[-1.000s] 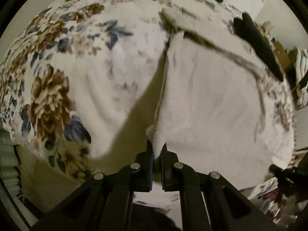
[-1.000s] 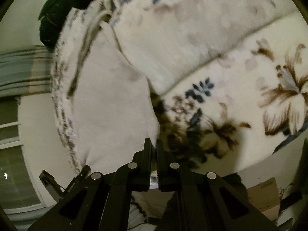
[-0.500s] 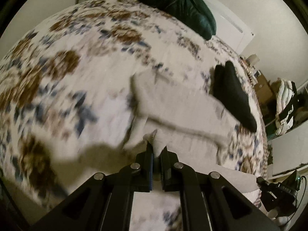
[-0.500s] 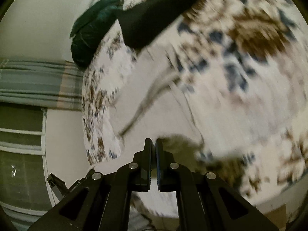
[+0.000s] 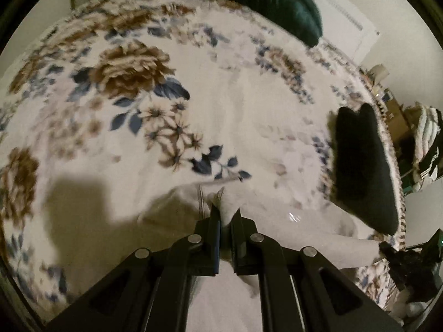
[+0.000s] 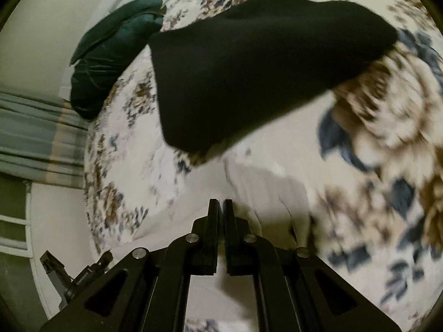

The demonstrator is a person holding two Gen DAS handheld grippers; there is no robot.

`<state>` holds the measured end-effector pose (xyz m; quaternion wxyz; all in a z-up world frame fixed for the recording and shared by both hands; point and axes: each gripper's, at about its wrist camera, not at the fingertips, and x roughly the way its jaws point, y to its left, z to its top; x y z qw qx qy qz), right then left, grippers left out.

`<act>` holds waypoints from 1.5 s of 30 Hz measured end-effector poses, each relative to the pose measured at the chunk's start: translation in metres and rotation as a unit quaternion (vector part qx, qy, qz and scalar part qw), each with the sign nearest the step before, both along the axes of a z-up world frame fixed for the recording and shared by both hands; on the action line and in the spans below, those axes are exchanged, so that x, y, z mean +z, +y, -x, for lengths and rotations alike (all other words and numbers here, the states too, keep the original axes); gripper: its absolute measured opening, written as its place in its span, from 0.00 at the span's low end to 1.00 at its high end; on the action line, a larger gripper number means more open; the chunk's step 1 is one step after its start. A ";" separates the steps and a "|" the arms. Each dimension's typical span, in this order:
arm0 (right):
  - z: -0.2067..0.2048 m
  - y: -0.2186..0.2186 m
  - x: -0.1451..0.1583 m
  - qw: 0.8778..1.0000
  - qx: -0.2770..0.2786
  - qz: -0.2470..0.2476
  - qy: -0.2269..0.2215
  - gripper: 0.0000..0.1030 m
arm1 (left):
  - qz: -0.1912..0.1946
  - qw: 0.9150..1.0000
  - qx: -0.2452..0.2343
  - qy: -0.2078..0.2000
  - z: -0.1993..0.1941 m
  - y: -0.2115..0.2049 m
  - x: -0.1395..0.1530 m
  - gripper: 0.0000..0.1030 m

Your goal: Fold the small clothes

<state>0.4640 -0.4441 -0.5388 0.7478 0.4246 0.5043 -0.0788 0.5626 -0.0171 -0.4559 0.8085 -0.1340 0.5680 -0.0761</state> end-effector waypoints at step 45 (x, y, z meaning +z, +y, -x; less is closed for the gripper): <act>0.231 0.056 -0.078 0.984 -0.037 -0.145 0.092 0.10 | 0.080 0.981 0.128 0.123 0.241 0.067 -0.055 0.21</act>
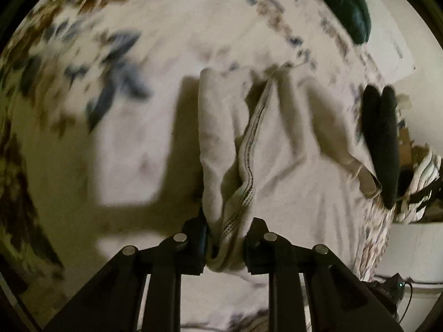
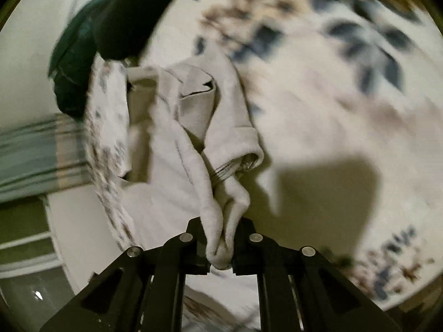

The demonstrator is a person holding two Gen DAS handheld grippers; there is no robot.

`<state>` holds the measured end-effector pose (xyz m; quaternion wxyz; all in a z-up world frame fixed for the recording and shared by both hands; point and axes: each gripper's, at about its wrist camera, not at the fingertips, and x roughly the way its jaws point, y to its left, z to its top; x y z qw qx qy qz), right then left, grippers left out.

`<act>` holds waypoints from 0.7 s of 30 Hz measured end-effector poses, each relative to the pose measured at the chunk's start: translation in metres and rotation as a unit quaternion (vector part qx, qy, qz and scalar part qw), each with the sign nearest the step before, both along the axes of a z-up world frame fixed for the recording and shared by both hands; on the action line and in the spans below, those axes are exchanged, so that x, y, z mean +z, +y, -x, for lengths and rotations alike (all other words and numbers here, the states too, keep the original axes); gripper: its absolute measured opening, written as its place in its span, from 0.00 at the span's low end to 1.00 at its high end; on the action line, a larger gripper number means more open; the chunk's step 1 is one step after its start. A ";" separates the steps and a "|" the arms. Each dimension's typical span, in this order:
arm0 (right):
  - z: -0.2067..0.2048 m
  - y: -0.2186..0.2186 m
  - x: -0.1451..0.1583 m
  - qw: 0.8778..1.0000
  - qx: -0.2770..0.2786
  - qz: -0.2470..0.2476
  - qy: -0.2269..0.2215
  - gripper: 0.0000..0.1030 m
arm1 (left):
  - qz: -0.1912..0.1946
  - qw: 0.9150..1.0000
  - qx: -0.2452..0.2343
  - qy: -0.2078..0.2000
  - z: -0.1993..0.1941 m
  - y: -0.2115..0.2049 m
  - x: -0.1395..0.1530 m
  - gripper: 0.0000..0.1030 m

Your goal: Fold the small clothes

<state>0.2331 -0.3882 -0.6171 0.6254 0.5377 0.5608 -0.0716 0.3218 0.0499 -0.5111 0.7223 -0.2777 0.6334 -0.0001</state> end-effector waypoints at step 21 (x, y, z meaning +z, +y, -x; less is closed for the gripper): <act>-0.182 -0.009 0.056 0.967 0.185 0.175 -0.027 0.46 | -0.103 0.977 -0.173 -0.069 -0.156 -0.068 0.010 0.44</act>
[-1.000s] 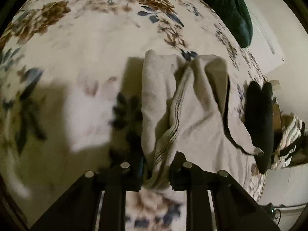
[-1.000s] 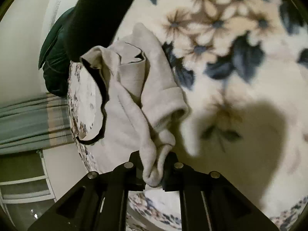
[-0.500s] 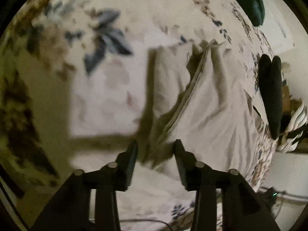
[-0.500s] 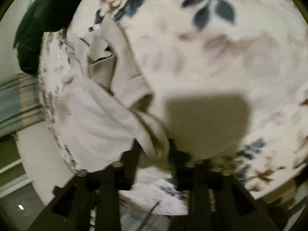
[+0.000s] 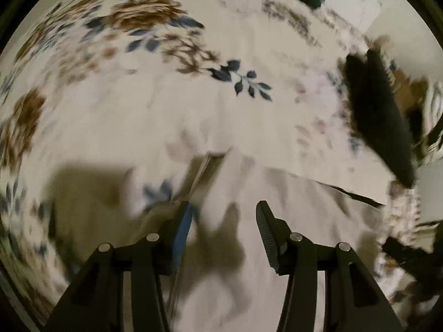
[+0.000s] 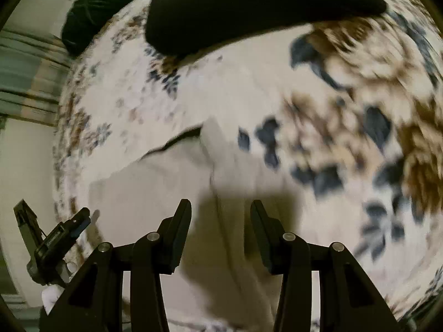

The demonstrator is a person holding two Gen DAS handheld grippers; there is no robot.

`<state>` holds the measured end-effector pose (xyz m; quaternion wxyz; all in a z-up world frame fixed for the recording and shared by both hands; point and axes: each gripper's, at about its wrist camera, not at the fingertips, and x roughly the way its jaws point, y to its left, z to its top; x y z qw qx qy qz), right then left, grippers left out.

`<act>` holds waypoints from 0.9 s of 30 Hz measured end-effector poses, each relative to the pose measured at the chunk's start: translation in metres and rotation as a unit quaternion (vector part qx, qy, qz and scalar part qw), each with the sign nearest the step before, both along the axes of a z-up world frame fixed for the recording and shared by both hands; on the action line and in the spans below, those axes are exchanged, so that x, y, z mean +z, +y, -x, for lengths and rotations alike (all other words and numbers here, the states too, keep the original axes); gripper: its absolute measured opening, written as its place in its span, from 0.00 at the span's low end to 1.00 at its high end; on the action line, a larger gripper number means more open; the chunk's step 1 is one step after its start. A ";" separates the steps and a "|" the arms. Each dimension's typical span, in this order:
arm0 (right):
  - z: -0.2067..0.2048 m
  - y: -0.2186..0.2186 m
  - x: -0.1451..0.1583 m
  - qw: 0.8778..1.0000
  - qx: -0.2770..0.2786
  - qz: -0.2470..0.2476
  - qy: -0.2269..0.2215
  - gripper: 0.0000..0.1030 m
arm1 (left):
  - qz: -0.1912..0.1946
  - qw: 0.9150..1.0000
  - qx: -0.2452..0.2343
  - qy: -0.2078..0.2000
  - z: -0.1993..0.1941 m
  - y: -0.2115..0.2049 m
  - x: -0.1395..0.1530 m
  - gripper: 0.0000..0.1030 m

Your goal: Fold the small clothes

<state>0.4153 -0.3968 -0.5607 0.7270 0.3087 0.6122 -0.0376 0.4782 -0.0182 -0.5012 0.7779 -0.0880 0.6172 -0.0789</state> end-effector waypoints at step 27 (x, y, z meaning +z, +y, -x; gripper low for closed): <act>0.058 -0.004 -0.023 0.997 0.017 -0.051 0.055 0.38 | 0.052 0.997 0.000 0.063 0.062 0.036 0.003 0.34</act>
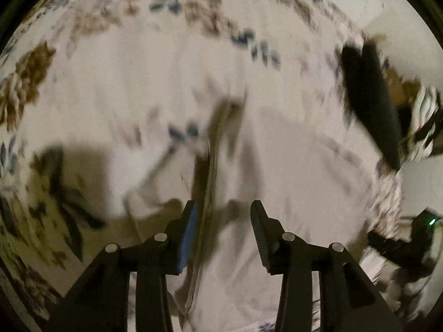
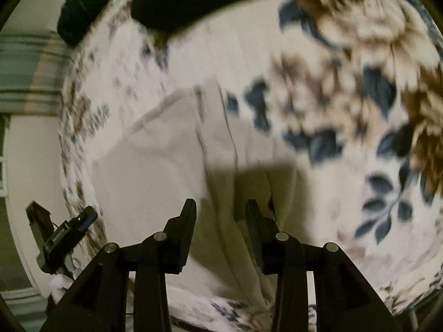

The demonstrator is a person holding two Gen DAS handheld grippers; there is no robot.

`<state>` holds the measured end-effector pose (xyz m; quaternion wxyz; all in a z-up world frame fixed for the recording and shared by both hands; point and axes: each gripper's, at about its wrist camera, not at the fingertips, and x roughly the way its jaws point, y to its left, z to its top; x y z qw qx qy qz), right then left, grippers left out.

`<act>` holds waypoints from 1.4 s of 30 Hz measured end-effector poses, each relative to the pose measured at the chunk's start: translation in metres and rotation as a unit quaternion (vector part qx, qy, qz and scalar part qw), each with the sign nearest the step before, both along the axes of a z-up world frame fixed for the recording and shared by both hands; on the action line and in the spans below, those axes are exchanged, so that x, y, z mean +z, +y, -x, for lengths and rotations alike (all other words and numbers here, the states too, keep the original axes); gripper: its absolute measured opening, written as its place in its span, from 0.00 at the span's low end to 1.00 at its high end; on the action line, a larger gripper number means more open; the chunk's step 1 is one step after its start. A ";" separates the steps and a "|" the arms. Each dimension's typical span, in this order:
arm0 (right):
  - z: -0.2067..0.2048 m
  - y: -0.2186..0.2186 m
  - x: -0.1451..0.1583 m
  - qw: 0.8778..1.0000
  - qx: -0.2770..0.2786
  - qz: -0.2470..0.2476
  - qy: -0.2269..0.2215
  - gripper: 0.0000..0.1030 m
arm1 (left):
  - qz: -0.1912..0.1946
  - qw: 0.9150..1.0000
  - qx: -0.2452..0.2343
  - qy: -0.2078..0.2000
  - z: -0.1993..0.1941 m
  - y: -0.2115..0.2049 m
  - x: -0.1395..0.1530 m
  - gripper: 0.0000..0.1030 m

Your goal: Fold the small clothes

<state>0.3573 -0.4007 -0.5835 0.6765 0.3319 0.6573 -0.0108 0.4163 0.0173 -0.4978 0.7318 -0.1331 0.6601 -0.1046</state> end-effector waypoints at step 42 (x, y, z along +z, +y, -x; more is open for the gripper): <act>-0.035 -0.029 -0.008 0.995 -0.075 0.061 -0.020 0.03 | -0.034 0.998 0.023 -0.037 -0.075 0.042 -0.028 0.04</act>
